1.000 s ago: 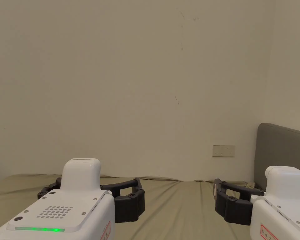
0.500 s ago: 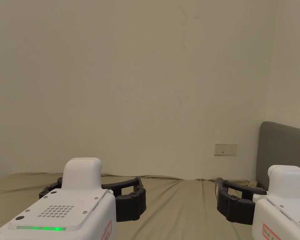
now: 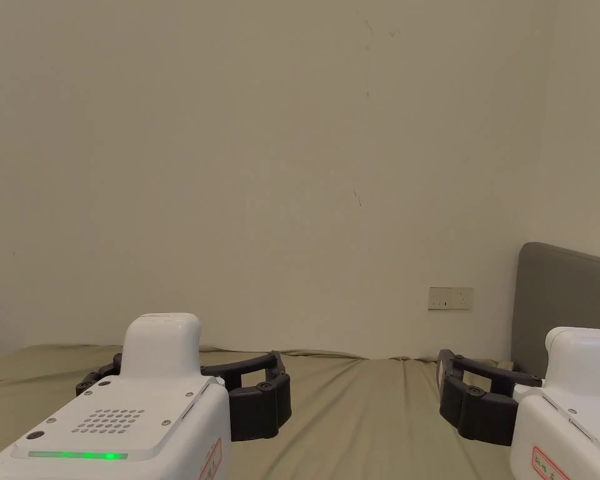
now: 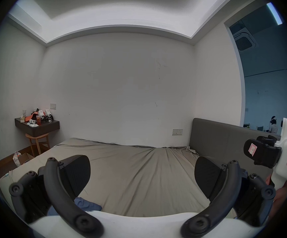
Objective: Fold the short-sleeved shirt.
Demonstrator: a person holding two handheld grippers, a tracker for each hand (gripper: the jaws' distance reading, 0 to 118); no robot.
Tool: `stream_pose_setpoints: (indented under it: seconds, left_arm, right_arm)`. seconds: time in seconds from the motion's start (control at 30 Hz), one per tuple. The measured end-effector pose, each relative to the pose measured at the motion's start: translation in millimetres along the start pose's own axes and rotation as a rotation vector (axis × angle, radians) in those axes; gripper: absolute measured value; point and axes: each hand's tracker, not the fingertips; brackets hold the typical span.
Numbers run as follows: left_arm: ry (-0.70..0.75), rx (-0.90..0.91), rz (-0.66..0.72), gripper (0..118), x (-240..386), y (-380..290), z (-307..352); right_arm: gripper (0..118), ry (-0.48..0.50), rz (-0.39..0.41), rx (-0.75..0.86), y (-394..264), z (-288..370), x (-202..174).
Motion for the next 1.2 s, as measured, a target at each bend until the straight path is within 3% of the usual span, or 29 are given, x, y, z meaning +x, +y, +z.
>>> stream_pose_setpoints:
  seconds: [0.63,0.73,0.77,0.8,0.83,0.87,0.9,0.97,1.0,1.2]
  left_arm:
    - [-0.001,-0.003,0.004,118,0,1,1]
    - [-0.006,-0.005,0.004,118,-1,0,1]
    - [-0.035,0.009,0.000,104,-2,-1,5]
    - [-0.103,0.036,-0.003,61,-2,-2,8]
    - [-0.125,0.047,-0.014,12,-2,-2,9]
    - [-0.092,0.019,-0.024,9,2,-3,4]
    - [-0.050,0.026,-0.053,9,2,-7,2]
    - [-0.075,0.005,-0.081,9,5,-12,-1]
    - [-0.073,-0.001,-0.081,9,7,-14,-2]
    - [-0.095,-0.063,0.037,9,0,-21,-10]
  right_arm:
    - [118,0.020,-0.009,-0.010,-2,-1,1]
    - [118,-0.038,-0.002,-0.008,-4,-2,-1]
    - [117,-0.038,0.001,-0.021,-3,-2,0]
    - [109,-0.015,-0.001,-0.024,-4,-2,3]
    - [83,0.046,-0.033,-0.021,-5,0,6]
    - [14,0.070,-0.048,-0.034,-4,1,7]
    - [3,0.050,-0.020,-0.072,-3,-3,5]
    - [3,-0.003,0.016,-0.093,-11,-9,1]
    - [3,0.045,0.032,-0.093,-14,-7,2]
    - [3,0.027,0.030,-0.106,-25,-6,9]
